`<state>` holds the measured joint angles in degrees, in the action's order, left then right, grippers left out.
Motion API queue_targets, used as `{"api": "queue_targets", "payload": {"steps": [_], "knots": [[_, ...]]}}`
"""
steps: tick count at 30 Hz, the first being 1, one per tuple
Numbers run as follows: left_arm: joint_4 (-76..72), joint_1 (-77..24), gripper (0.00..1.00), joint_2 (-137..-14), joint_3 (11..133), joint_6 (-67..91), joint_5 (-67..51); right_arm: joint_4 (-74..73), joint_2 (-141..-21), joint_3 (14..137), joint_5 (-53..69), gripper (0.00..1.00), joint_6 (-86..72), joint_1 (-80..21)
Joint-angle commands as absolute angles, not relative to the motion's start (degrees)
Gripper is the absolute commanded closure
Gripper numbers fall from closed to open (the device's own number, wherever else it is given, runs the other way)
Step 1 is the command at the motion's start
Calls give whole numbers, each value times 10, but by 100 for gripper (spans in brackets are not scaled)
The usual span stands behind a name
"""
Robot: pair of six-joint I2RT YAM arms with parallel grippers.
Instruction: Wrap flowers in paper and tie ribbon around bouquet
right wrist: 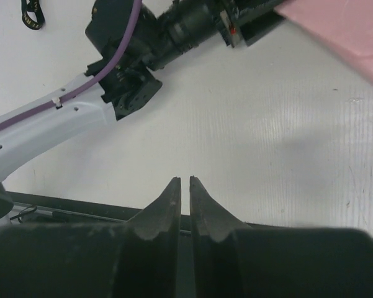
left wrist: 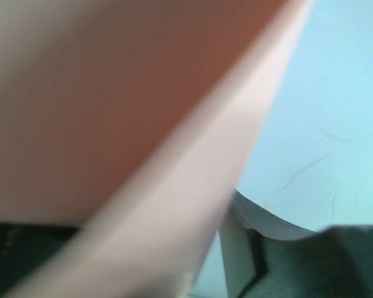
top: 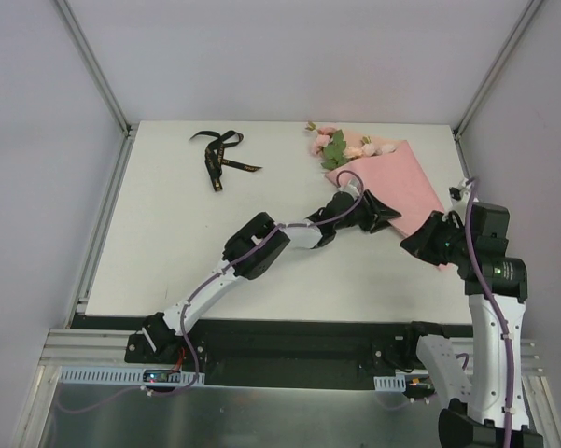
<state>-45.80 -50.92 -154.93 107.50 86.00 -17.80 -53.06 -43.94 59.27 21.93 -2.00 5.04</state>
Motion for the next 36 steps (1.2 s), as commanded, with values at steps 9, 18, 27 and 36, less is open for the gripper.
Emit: {"api": "queue_targets", "payload": {"steps": [9, 18, 27, 36], "knots": [[-491, -469, 10, -1334, 824, 764, -253, -533, -466, 606, 205, 78, -34, 59], [-321, -326, 5, -927, 405, 467, -275, -418, -530, 561, 273, 63, -47, 36], [171, -108, 3, -980, 672, 256, -36, -413, -562, 577, 244, 49, -31, -62], [200, -56, 14, -1198, 895, 280, -83, -461, -570, 593, 243, 48, -4, -65]]}}
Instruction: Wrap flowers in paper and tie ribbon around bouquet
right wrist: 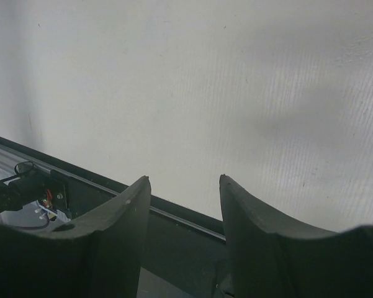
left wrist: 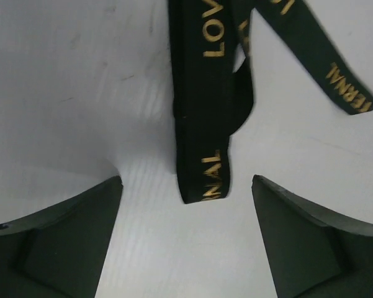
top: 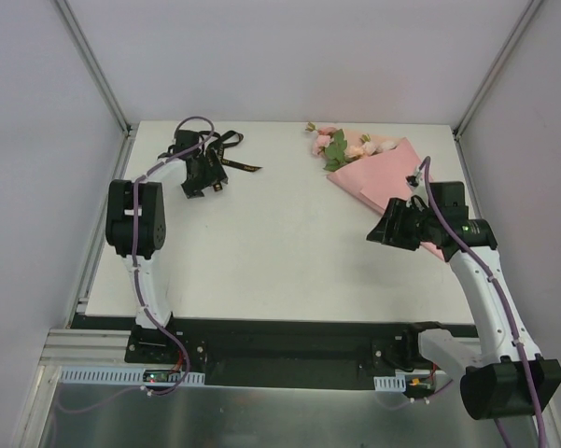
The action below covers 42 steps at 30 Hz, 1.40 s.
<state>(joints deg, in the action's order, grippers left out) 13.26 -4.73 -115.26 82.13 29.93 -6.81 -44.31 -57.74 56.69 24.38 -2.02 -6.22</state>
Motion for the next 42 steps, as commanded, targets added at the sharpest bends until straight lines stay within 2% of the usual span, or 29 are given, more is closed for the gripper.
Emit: {"api": "queue_targets", "payload": {"steps": [1, 3, 4, 8, 9, 10, 11, 12, 16, 18, 21, 22, 26, 27, 31, 35, 39, 40, 42], "knots": [[201, -56, 24, -1212, 910, 284, -100, -462, -567, 592, 244, 48, -4, -65], [199, -58, 44, -1216, 911, 300, -116, -450, -563, 583, 246, 48, -10, -66], [197, -61, 64, -1209, 901, 306, -119, -444, -563, 572, 249, 48, -18, -66], [157, -94, 84, -1128, 793, 341, -139, -399, -586, 554, 256, 48, -35, -80], [143, -108, 88, -1102, 721, 351, -146, -390, -598, 551, 257, 48, -39, -83], [128, -124, 98, -1043, 682, 365, -149, -382, -605, 548, 259, 48, -42, -89], [100, -167, 100, -1011, 642, 394, -154, -367, -613, 547, 260, 48, -47, -92], [81, -194, 100, -978, 568, 408, -163, -360, -628, 547, 261, 48, -48, -94], [45, -378, 100, -815, 443, 484, -131, -338, -671, 551, 261, 48, -47, -110], [35, -452, 68, -788, 410, 508, -163, -330, -686, 550, 261, 47, -47, -117], [41, -461, 10, -707, 358, 520, -192, -309, -707, 547, 261, 44, -51, -135], [47, -455, 2, -687, 351, 509, -188, -305, -724, 548, 258, 43, -52, -147], [121, -345, 1, -623, 367, 477, -184, -296, -780, 577, 249, 37, -39, -184], [137, -271, 1, -618, 369, 479, -185, -294, -791, 597, 237, 37, -30, -209], [139, -138, 8, -663, 399, 474, -220, -275, -866, 657, 221, 35, -11, -285], [191, -114, 16, -756, 494, 378, -275, -251, -942, 720, 220, 34, 32, -349], [175, -114, 32, -748, 439, 403, -280, -228, -1049, 781, 240, 34, 104, -386], [174, -114, 32, -739, 428, 416, -273, -239, -1069, 797, 231, 34, 118, -391], [169, -112, 25, -717, 408, 424, -268, -236, -1096, 826, 241, 34, 141, -402]]}}
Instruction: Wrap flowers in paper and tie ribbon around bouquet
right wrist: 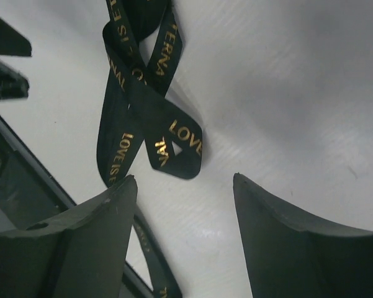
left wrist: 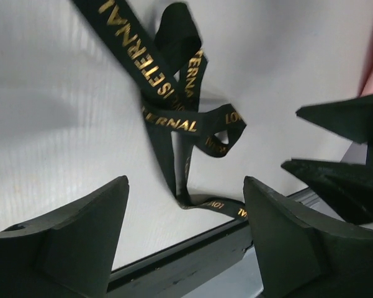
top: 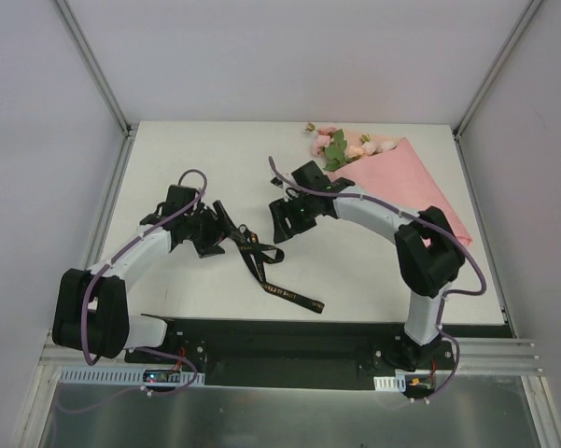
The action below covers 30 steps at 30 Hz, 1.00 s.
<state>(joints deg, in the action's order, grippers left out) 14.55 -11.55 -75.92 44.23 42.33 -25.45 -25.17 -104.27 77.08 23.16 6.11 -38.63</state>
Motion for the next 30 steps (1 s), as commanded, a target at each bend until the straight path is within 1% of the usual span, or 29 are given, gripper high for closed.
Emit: {"api": "queue_targets", "payload": {"steps": [1, 2, 4, 12, 14, 15, 16, 18, 19, 20, 21, 22, 23, 24, 25, 28, 30], "knots": [[168, -110, 19, -713, 405, 429, -276, -222, -1116, 830, 250, 34, 146, -405], [169, -104, 16, -704, 399, 433, -285, -215, -1122, 831, 249, 34, 155, -410], [170, -98, 16, -694, 390, 446, -310, -221, -1144, 840, 221, 34, 172, -425], [181, -85, 18, -597, 338, 477, -316, -246, -1208, 884, 127, 37, 190, -471], [182, -77, 18, -581, 332, 487, -328, -247, -1223, 902, 94, 46, 182, -481], [182, -73, 19, -577, 331, 490, -331, -252, -1226, 908, 75, 53, 173, -483], [185, -65, 20, -570, 331, 491, -331, -260, -1226, 923, 56, 73, 154, -483], [187, -56, 21, -552, 334, 490, -337, -260, -1207, 923, 9, 92, 131, -485], [191, -50, 21, -545, 336, 490, -338, -259, -1195, 921, 4, 100, 115, -485], [191, -48, 21, -533, 339, 487, -339, -259, -1179, 913, -27, 100, 106, -484], [191, -47, 21, -528, 343, 478, -343, -264, -1136, 909, -43, 100, 96, -484], [191, -47, 19, -525, 345, 472, -347, -269, -1109, 903, -61, 100, 81, -483], [191, -47, 11, -524, 353, 465, -352, -274, -1080, 882, -90, 100, 53, -480], [191, -47, 6, -526, 358, 452, -366, -277, -1041, 866, -99, 100, 40, -479], [190, -47, 3, -528, 361, 444, -374, -274, -972, 846, -105, 100, 30, -476], [184, -48, 3, -550, 374, 426, -395, -287, -860, 794, -140, 100, 5, -469], [158, -60, 9, -564, 374, 418, -401, -330, -821, 781, -153, 100, -25, -453]]}}
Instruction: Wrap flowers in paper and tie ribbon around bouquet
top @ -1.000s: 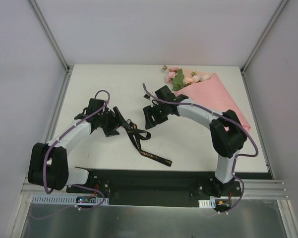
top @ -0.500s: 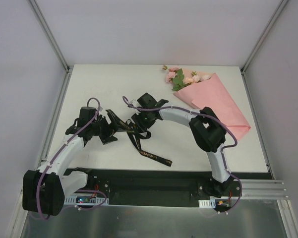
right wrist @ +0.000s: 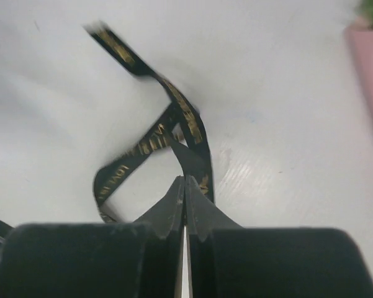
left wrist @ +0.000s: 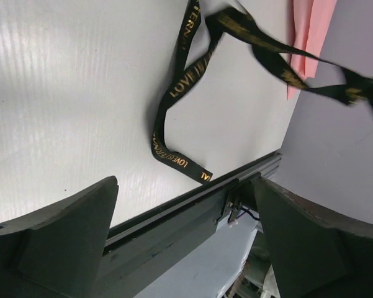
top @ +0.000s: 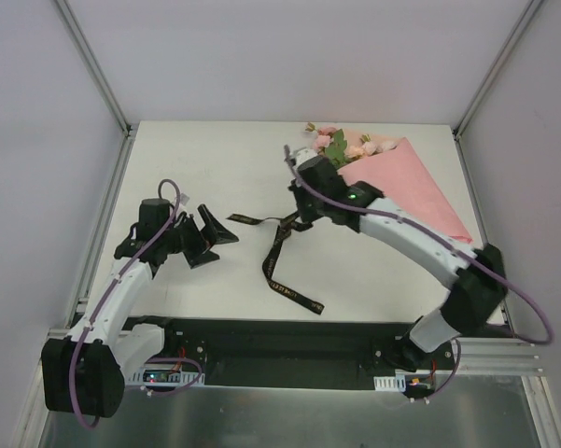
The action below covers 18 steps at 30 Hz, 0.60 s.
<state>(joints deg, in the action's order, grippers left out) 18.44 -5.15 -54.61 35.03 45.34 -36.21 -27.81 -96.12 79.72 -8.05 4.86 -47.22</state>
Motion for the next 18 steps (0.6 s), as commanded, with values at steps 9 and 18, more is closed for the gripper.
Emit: {"api": "queue_targets", "payload": {"steps": [9, 18], "knots": [[120, -231, 12, -708, 448, 363, -373, -386, -693, 841, -87, 99, -40, -403], [54, -270, 37, -738, 449, 444, -342, -449, -692, 997, -12, 100, -3, -328]]}}
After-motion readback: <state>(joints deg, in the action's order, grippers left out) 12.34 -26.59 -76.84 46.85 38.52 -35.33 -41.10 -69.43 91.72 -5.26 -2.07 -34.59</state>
